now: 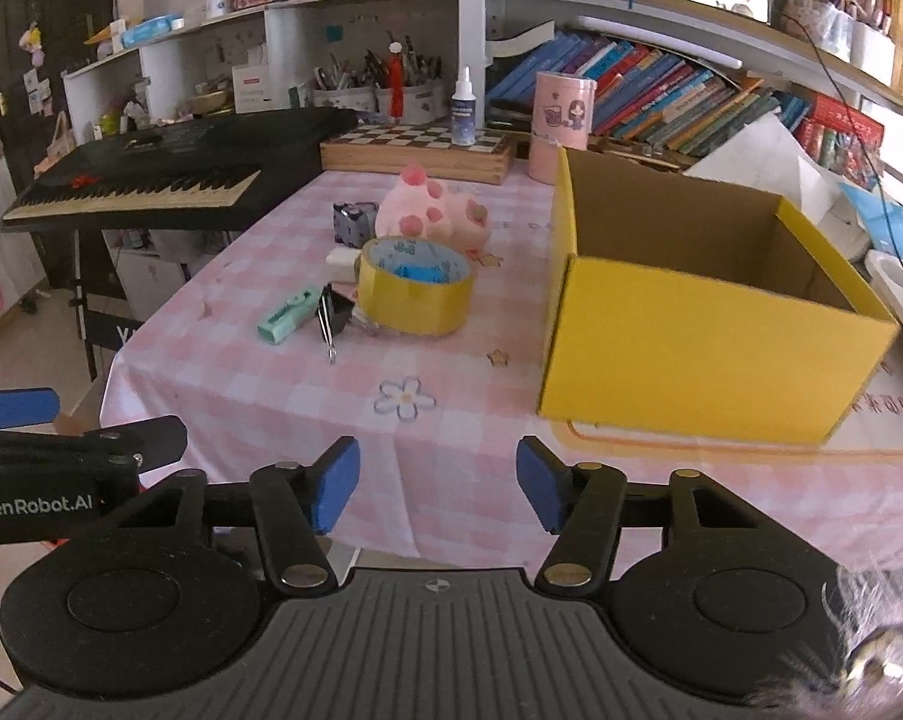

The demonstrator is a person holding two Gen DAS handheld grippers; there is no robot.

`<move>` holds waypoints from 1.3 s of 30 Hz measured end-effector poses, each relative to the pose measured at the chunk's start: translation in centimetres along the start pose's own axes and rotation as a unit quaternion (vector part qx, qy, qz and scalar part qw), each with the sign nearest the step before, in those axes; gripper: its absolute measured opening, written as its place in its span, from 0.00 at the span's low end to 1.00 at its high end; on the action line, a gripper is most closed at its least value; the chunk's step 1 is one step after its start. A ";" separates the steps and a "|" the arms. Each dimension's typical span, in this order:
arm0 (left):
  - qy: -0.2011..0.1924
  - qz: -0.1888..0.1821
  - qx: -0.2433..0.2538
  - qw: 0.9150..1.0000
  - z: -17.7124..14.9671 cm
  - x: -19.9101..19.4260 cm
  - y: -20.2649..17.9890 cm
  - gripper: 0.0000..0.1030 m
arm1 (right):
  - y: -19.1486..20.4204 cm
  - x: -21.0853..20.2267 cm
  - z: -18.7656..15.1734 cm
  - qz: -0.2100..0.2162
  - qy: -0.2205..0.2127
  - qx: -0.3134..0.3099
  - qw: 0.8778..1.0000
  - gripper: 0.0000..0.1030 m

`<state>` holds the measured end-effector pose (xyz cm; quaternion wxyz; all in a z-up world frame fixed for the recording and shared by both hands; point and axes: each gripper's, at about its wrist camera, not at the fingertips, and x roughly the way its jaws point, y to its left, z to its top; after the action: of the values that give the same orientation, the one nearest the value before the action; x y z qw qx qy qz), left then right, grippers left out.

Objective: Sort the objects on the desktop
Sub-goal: 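Grasp the mint-green stapler with the left tool while the right tool grasps the yellow tape roll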

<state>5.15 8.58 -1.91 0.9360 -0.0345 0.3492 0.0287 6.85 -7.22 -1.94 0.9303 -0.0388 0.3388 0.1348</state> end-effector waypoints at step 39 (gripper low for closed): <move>0.058 -0.020 0.073 0.995 7.2 16.9 -0.2 0.23 | -0.4 19.2 10.8 0.008 0.078 0.065 0.995 0.95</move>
<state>22.65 9.51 -7.58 0.9147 0.0253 0.4029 -0.0176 27.77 -1.48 -5.94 0.9007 0.0140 0.4183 0.1164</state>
